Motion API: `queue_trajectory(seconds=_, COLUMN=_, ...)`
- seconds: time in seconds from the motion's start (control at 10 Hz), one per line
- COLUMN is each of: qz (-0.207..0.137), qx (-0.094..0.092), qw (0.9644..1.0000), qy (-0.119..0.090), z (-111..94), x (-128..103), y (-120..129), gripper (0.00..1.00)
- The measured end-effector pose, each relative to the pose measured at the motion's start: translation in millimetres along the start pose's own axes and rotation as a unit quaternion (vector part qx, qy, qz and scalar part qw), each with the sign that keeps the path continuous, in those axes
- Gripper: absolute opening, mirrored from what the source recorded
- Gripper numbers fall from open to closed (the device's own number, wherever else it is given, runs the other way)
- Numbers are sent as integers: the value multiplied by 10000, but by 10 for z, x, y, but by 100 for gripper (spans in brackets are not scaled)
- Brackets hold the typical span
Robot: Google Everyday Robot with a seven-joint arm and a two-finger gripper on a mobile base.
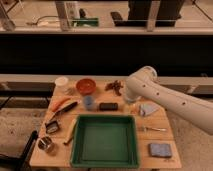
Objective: Place eraser in tray
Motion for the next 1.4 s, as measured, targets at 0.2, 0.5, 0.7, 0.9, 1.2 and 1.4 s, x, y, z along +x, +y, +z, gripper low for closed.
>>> queue_trajectory(seconds=0.2, qz=-2, qx=22, qw=10000, qy=-70, z=65, x=-20, y=-91, gripper=80)
queue_trajectory(seconds=0.5, qz=-17, qx=92, qw=9997, qy=-237, z=238, x=-144, y=-262, gripper=80)
queue_trajectory(seconds=0.7, qz=-51, qx=109, qw=9993, qy=-357, z=381, x=-271, y=-359, gripper=80)
queue_trajectory(seconds=0.9, qz=-25, qx=115, qw=9991, qy=-416, z=466, x=-284, y=-406, gripper=80)
queue_trajectory(seconds=1.2, qz=-20, qx=147, qw=9986, qy=-505, z=586, x=-340, y=-480, gripper=80)
queue_trajectory(seconds=1.4, qz=-5, qx=152, qw=9983, qy=-557, z=694, x=-356, y=-526, gripper=80)
